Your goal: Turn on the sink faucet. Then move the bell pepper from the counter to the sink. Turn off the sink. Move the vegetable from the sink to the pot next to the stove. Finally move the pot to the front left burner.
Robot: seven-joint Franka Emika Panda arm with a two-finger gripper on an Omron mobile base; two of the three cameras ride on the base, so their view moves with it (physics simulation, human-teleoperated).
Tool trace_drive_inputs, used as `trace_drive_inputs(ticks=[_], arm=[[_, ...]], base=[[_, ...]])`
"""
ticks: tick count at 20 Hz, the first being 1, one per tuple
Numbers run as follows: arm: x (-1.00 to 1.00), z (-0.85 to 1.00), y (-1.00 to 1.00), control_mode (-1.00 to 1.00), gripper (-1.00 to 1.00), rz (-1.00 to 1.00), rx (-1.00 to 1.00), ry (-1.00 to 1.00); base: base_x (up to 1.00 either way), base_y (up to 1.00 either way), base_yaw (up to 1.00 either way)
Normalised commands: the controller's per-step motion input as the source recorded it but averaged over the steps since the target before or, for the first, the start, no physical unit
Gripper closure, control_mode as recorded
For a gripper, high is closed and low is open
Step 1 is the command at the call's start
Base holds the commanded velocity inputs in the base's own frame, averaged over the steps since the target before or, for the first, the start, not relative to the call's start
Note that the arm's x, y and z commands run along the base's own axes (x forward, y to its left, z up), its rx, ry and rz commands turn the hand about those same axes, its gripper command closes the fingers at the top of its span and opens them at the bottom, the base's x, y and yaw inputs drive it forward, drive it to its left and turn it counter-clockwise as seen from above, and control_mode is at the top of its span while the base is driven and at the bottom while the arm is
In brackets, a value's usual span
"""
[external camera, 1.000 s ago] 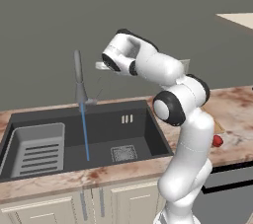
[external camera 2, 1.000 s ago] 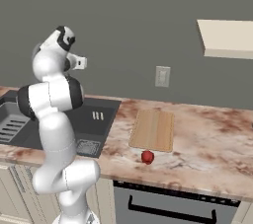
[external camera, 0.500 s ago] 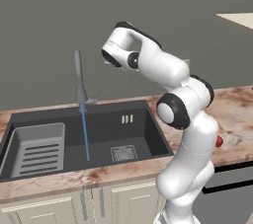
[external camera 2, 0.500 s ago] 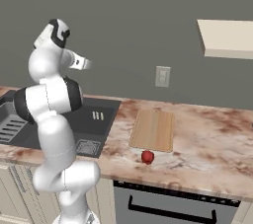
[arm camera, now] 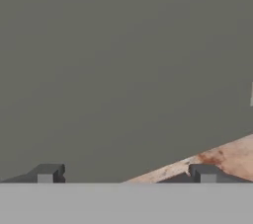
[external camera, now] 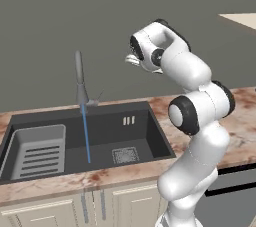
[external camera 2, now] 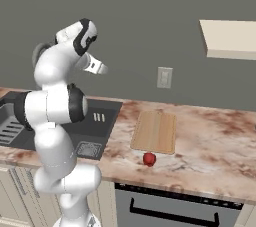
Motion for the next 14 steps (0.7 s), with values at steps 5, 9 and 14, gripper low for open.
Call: trace_drive_inputs(ticks=[5,9,14], arm=[[0.00,1.00,-0.38,-1.00,-1.00,-0.02,0.00,0.19],[0.00,1.00,-0.33,-1.00,-1.00,0.00,0.00,0.15],[0.05,1.00,-0.21,-1.00,-1.00,-0.02,-0.04,0.16]], base=[[0.00,0.00,0.00],[0.00,0.00,0.00],[0.00,0.00,0.00]])
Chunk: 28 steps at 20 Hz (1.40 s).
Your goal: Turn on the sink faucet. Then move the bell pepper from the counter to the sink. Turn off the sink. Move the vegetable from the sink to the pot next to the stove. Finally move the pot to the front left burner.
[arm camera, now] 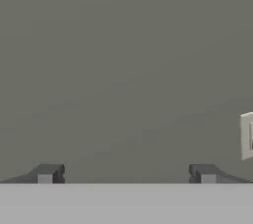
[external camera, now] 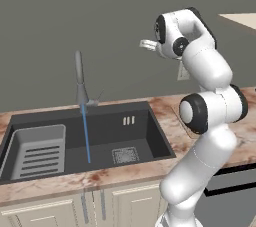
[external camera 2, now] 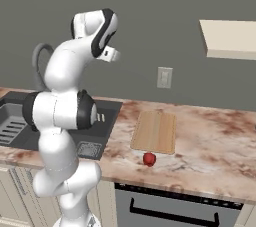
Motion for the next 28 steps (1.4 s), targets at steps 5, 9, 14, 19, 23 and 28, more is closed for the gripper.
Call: trace_drive_inputs(ticks=[5,9,14,19,23,28], arm=[[0.15,1.00,-0.12,-1.00,-1.00,-0.01,-0.12,0.09],[0.09,1.00,-0.03,-1.00,-1.00,0.00,-0.35,0.01],[0.01,1.00,0.00,-1.00,-1.00,0.00,-0.47,0.00],[-0.01,0.95,0.00,-1.00,-1.00,0.00,-0.51,-0.04],[-0.28,0.90,0.00,-1.00,-1.00,0.00,-0.51,-0.09],[-0.37,0.90,0.00,-1.00,-1.00,0.00,-0.50,-0.09]], base=[[0.00,0.00,0.00],[0.00,0.00,0.00],[0.00,0.00,0.00],[0.00,0.00,0.00],[0.00,0.00,0.00],[0.00,0.00,0.00]])
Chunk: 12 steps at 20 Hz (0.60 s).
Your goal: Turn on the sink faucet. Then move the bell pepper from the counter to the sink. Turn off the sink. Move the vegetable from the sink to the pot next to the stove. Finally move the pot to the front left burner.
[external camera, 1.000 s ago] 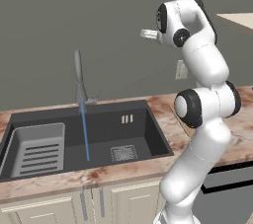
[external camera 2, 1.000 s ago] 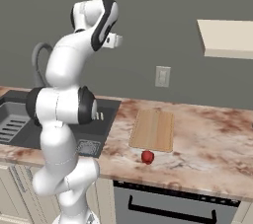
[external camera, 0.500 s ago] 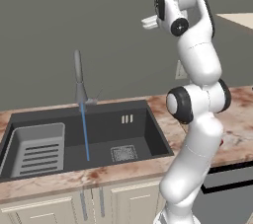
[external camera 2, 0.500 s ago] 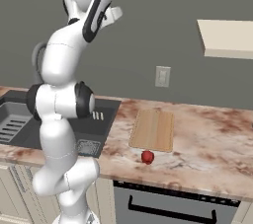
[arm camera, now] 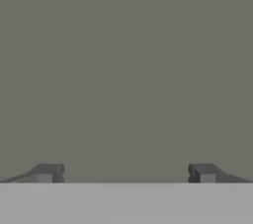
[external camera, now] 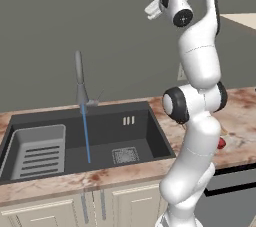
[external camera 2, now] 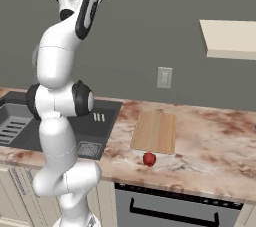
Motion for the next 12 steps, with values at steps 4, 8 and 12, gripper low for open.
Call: trace_drive_inputs(ticks=[4,8,12], arm=[[-0.35,0.45,0.00,-1.00,-1.00,-0.01,-0.52,-0.11],[-0.04,-0.35,-0.03,-1.00,-1.00,-0.01,-0.39,0.00],[-0.33,-0.32,-0.30,-1.00,-1.00,-0.03,-0.34,-0.07]], base=[[0.00,0.00,0.00],[0.00,0.00,0.00],[0.00,0.00,0.00]])
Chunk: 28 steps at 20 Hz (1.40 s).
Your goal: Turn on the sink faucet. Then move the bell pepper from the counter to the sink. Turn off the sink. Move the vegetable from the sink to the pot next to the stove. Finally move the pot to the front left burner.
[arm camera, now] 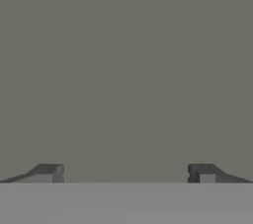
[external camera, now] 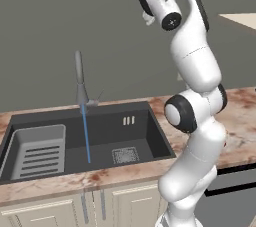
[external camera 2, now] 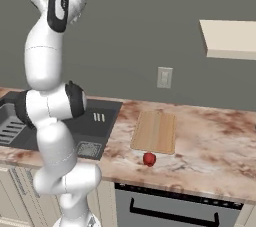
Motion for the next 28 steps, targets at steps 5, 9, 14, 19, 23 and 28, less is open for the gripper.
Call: trace_drive_inputs(ticks=[5,9,14,19,23,28], arm=[[-0.50,-0.01,-0.41,-1.00,-1.00,-0.06,-0.42,-0.11],[-0.29,-0.04,-0.33,-1.00,-1.00,-0.01,-0.48,-0.08],[-0.11,-0.02,-0.47,-1.00,-1.00,0.00,-0.48,-0.06],[-0.16,0.02,-0.48,-1.00,-1.00,0.00,-0.50,-0.02],[-0.31,0.00,-0.32,-1.00,-1.00,0.00,-0.48,0.00],[-0.44,-0.22,-0.13,-1.00,-1.00,-0.03,-0.35,0.16]], base=[[0.00,0.00,0.00],[0.00,0.00,0.00],[0.00,0.00,0.00],[0.00,0.00,0.00],[0.00,0.00,0.00],[0.00,0.00,0.00]])
